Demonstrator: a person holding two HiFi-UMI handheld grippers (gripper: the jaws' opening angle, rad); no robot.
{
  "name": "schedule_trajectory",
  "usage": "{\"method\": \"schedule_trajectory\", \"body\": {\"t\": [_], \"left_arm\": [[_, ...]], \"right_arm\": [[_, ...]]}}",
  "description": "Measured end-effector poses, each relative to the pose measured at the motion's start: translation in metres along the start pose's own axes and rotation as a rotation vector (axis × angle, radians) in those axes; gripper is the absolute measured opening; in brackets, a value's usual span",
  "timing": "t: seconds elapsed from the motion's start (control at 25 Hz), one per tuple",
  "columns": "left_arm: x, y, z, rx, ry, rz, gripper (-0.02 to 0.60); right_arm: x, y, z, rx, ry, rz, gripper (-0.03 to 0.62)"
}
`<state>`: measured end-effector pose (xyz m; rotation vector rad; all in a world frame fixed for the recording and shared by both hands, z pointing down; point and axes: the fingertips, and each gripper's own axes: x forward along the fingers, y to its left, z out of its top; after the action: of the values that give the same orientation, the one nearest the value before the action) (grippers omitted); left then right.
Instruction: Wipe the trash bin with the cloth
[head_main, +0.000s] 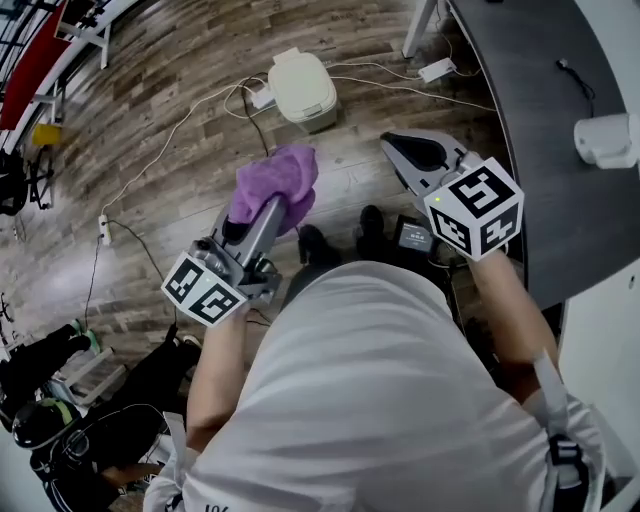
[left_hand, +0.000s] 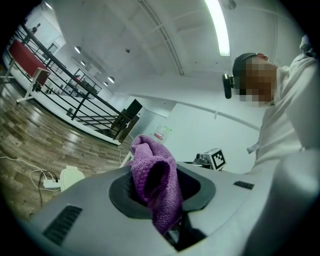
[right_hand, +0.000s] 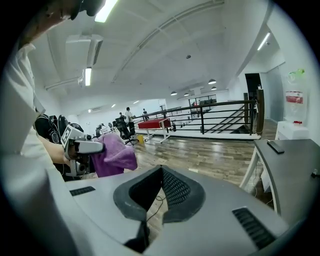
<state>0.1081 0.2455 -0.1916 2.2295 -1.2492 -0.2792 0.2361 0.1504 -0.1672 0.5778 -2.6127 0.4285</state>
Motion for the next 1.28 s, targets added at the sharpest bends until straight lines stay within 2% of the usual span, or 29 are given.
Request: {"method": "schedule_trajectory", "body": {"t": [0.24,0.48,1.28], "left_arm": [[0.001,0.000,0.000,0.002,0.040,-0.052,0.100],[0.001,-0.003,0.003,0.002,0.045,-0.090,0.100],[-0.006,0.007,0.009,-0.009,0.044,-0.104,0.100]], "right_arm": [[-0.003,0.010,0.007,-0.009,-0.008,-0.038,0.008],[-0.005,0.021,0.006,-0.025,-0.003,-0.059,0.006],[0.011,0.034,0.012,-0.056,-0.007,-0.071,0.006]]}}
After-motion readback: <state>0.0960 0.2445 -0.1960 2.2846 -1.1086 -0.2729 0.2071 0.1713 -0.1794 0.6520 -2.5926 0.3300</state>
